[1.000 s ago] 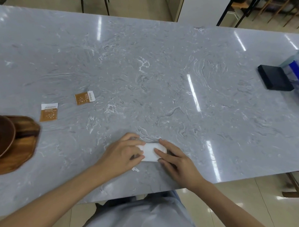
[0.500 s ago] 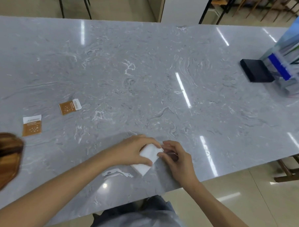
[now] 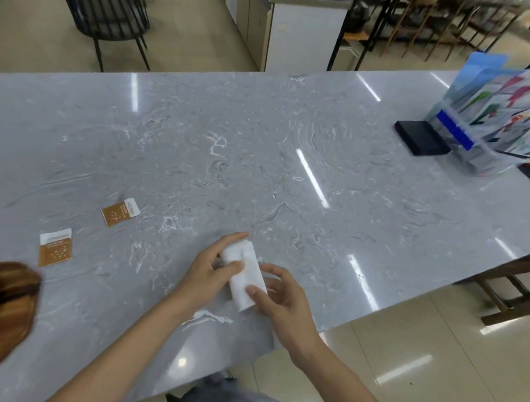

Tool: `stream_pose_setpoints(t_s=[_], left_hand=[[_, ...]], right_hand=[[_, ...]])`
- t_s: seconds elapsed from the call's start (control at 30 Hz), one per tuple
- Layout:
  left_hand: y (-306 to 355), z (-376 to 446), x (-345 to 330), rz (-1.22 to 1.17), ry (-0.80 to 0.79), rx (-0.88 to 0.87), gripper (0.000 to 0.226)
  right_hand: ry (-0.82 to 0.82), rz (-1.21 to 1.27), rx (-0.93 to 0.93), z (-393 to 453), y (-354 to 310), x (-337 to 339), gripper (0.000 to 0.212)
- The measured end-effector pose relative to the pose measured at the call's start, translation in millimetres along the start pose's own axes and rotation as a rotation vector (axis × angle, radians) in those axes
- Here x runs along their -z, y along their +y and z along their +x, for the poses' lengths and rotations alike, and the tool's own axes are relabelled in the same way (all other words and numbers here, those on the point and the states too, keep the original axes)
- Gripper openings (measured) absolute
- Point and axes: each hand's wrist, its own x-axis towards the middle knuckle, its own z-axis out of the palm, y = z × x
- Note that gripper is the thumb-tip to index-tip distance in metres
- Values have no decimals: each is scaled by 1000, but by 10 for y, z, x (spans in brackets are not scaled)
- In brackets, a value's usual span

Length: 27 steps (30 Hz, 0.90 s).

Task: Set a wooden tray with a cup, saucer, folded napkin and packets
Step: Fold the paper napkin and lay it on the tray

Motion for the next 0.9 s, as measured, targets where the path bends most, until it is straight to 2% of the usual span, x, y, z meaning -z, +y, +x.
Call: stream_pose_setpoints(t_s=[0.23, 0.43, 0.63, 0.73, 0.83, 0.9], left_hand=[[19, -364, 212, -20, 55, 31, 21], [-62, -974, 541, -17, 83, 77, 9], [-224, -1636, 887, 9, 184, 95, 11], [-293, -1961, 1097, 22, 206, 90, 11], [-335, -2255, 1271, -6, 215, 91, 22], [-359, -2424, 1349, -51, 270, 97, 18]], right_hand=[[-54, -92, 51, -316, -60, -156, 28], [-96, -23, 2, -776, 65, -480, 24], [-62, 28, 5, -1228, 260, -942, 13], [-70, 31, 13, -1435, 326, -1168, 13], [-112, 26, 72, -1606, 394, -1369, 18], [-136, -20, 126, -1674, 428, -1502, 20]])
